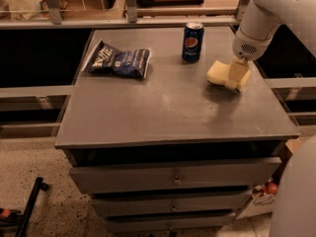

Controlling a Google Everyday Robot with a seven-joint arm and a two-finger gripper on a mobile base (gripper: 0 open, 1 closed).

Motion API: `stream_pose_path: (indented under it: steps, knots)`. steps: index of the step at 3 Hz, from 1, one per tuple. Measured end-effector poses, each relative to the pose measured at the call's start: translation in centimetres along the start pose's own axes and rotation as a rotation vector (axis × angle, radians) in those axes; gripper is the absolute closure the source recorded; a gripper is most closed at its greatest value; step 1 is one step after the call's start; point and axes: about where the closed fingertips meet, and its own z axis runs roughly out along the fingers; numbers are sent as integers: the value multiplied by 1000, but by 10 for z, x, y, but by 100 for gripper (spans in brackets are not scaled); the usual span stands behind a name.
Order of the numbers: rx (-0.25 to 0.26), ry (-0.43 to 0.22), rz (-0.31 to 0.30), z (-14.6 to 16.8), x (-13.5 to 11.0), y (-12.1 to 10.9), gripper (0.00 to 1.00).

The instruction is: Move sponge near pepsi can

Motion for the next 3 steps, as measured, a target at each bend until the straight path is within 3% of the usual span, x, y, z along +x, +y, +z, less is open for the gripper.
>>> stream_pose_path:
  steps: [2, 3]
  knots:
    - [5, -19, -6, 4, -17, -33, 100]
    - [10, -62, 28, -2, -24, -45, 85]
